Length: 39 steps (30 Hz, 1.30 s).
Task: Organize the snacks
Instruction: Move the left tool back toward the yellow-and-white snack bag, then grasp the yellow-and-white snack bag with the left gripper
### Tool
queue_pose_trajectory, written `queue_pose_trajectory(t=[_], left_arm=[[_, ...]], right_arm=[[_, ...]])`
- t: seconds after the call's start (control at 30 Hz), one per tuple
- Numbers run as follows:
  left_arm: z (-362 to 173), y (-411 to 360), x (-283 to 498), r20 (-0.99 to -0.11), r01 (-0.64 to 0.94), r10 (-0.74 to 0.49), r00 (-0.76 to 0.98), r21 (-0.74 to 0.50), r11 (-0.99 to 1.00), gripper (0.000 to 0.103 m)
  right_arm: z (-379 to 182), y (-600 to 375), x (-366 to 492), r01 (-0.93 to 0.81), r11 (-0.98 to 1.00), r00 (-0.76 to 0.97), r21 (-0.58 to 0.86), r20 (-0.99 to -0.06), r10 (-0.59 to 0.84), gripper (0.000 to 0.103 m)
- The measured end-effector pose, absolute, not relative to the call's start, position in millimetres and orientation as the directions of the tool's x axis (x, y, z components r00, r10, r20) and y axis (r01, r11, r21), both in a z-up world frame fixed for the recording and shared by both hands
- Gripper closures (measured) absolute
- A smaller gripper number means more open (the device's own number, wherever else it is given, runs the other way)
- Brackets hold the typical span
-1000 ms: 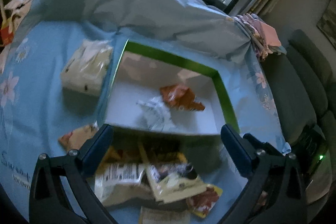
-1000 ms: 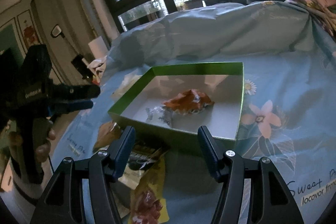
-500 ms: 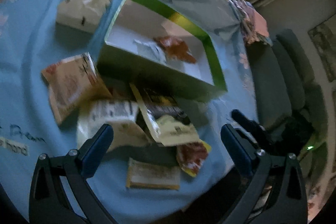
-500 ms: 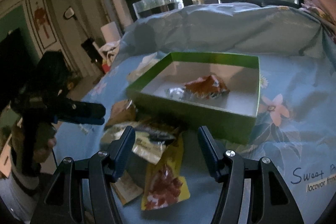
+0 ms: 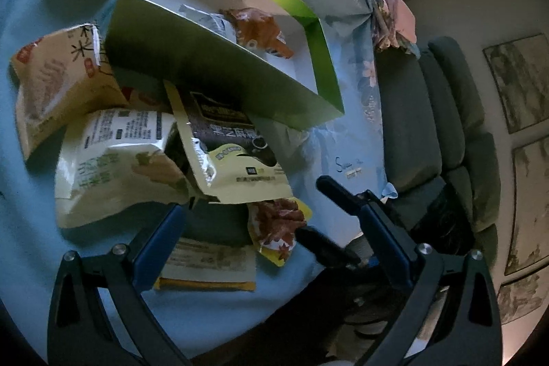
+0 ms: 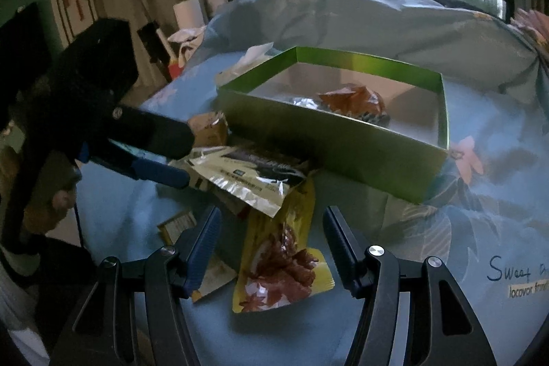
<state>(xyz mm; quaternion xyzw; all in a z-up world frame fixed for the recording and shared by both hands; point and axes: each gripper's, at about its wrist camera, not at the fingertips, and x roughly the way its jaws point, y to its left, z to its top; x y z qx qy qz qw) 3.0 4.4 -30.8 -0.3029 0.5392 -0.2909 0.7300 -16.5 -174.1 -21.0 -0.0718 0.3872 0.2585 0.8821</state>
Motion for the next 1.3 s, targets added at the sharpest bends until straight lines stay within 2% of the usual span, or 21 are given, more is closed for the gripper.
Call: queue_pose_trajectory(t=[0.23, 0.63, 0.83, 1.0, 1.07, 1.13, 1.3], left_arm=[[-30.1, 5.2, 7.5, -0.582, 0.088, -0.772, 0.256, -0.781, 0.618, 0.002], [-23.5, 6.0, 19.9, -0.509, 0.094, -0.815, 0.277, -0.830, 0.550, 0.013], [-33.3, -2.2, 30.8, -0.527, 0.060, -0.809, 0.260, -0.828, 0.558, 0.014], [-43.7, -0.5, 39.8, -0.566, 0.014, -0.780, 0.266, -0.807, 0.590, 0.032], [-43.5, 0.4, 39.6, -0.568, 0.016, -0.778, 0.270, -0.805, 0.593, 0.034], [-41.6, 0.2, 38.4, -0.596, 0.019, -0.752, 0.282, -0.780, 0.625, 0.045], [-47.2, 2.4, 40.0, -0.639, -0.005, -0.712, 0.291, -0.746, 0.666, 0.075]], right_arm=[[-29.7, -164.5, -16.3, -0.524, 0.851, 0.566, 0.032, -0.733, 0.376, 0.041], [-36.0, -151.1, -4.3, -0.540, 0.841, 0.599, -0.032, -0.717, 0.358, 0.041], [-37.0, -146.4, 3.6, -0.553, 0.831, 0.609, -0.054, -0.707, 0.359, 0.041], [-39.2, -145.6, 12.0, -0.560, 0.827, 0.608, -0.050, -0.702, 0.370, 0.044], [-40.6, -145.4, 13.8, -0.569, 0.822, 0.603, -0.042, -0.701, 0.381, 0.054], [-42.6, -144.7, 15.0, -0.575, 0.818, 0.596, -0.035, -0.702, 0.389, 0.062], [-43.9, -144.2, 15.8, -0.577, 0.816, 0.605, -0.034, -0.690, 0.399, 0.073]])
